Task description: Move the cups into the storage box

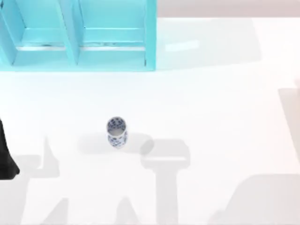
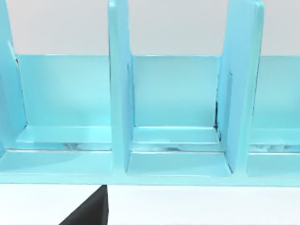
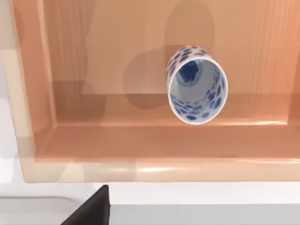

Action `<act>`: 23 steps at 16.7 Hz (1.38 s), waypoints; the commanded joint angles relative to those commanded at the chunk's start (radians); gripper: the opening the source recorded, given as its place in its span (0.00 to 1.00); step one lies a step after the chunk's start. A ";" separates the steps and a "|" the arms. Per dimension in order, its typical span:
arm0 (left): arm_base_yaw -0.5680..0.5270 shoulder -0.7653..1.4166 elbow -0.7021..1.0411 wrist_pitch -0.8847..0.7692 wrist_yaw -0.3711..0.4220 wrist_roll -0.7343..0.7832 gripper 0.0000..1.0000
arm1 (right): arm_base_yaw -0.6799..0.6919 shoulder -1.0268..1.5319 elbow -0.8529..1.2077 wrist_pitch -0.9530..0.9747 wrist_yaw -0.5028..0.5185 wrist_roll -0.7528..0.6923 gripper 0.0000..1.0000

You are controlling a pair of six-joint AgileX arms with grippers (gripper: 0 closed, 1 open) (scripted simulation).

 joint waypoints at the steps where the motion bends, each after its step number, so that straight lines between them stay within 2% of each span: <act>1: 0.000 0.000 0.000 0.000 0.000 0.000 1.00 | 0.032 0.025 0.031 -0.001 0.003 0.032 1.00; 5: 0.000 0.000 0.000 0.000 0.000 0.000 1.00 | 0.266 0.193 0.227 -0.011 0.030 0.260 1.00; 13: 0.000 0.000 0.000 0.000 0.000 0.000 1.00 | 1.047 0.686 0.701 -0.045 0.117 1.014 1.00; 16: 0.000 0.000 0.000 0.000 0.000 0.000 1.00 | 1.275 0.827 0.855 -0.030 0.137 1.248 1.00; 19: 0.000 0.000 0.000 0.000 0.000 0.000 1.00 | 1.412 0.913 0.976 -0.002 0.150 1.396 1.00; 23: 0.000 0.000 0.000 0.000 0.000 0.000 1.00 | 1.457 0.948 1.043 0.023 0.157 1.464 1.00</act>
